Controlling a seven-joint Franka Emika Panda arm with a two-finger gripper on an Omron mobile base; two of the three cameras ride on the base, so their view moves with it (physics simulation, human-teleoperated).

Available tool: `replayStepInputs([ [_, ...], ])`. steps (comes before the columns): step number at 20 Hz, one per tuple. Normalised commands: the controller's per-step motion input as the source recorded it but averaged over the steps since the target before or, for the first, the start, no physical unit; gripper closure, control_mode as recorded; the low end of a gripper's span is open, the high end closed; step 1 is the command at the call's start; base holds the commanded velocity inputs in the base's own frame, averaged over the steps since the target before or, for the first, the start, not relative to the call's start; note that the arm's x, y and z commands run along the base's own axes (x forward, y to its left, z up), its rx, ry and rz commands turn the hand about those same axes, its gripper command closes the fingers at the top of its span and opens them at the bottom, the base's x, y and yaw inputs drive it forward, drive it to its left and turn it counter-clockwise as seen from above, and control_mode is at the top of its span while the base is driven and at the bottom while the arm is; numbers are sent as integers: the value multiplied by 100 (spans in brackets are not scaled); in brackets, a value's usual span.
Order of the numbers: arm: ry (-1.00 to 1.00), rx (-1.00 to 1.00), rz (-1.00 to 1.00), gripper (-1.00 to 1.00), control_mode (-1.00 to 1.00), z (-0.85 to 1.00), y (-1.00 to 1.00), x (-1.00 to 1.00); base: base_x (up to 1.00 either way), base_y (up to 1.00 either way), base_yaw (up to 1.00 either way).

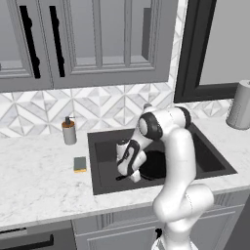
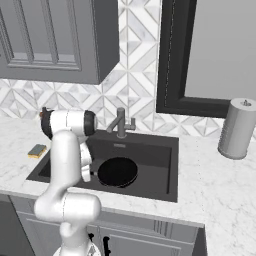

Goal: Pick the pan and sponge and place them into the sink. Then turn on the water.

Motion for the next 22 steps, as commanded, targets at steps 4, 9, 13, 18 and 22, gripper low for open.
replayStepInputs([
  [4, -24, -3, -8, -100, -100, 0, -1, 0, 0, 0, 0],
  [9, -23, 0, -5, -100, -100, 25, -3, -2, 0, 0, 0],
  [13, -5, 0, -2, -100, -100, 78, 0, -3, 0, 0, 0],
  [18, 0, -5, -5, -100, -100, 92, 0, -18, 0, 0, 0],
  [22, 13, 0, -10, -100, -100, 97, 0, -33, 0, 0, 0],
])
